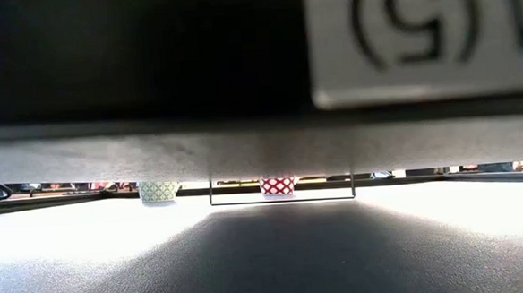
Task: Place coffee mugs
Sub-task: Put the yellow mug on the shelf
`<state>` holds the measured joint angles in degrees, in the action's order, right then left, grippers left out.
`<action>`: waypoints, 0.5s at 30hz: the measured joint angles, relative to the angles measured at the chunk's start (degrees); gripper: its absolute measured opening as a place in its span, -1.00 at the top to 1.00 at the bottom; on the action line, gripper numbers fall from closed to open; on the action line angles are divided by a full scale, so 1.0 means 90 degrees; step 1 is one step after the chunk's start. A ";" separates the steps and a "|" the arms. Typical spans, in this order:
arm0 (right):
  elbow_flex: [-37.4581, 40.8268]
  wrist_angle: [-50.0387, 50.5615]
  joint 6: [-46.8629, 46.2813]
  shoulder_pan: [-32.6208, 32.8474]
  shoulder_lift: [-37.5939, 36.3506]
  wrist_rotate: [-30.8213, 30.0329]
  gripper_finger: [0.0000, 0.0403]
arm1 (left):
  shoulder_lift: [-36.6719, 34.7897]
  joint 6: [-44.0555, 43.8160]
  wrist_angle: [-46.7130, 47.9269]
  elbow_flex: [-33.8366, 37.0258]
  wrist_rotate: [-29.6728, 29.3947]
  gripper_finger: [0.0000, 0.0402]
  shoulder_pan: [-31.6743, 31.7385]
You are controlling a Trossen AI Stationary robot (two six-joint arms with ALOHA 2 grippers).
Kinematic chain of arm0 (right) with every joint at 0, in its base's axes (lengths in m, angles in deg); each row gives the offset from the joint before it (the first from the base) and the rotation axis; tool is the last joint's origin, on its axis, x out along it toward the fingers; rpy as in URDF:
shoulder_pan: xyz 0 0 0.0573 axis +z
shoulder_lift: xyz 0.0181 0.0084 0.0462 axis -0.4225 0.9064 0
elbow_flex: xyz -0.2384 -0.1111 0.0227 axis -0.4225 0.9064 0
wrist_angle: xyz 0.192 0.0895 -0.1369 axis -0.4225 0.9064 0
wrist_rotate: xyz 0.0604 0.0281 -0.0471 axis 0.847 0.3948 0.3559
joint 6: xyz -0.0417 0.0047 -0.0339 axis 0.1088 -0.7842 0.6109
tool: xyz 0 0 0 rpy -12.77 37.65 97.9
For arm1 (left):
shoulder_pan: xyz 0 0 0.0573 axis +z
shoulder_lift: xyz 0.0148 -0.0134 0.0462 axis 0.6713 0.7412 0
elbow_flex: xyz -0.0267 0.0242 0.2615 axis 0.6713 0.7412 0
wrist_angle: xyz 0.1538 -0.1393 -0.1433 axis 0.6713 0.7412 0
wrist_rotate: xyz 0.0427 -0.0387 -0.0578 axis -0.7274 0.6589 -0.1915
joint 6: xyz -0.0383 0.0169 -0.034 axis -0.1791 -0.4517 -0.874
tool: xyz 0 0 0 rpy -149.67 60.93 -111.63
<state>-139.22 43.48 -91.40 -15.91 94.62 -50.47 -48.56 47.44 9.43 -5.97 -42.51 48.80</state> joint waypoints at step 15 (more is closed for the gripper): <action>0.0577 -0.0519 0.0210 -0.0085 0.0000 0.0456 0.49 | 0.0000 0.0005 -0.0004 0.0000 -0.0049 0.74 0.0000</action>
<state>-134.03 38.81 -89.51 -16.67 94.62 -46.36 -48.56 47.49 9.40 -5.97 -42.94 48.80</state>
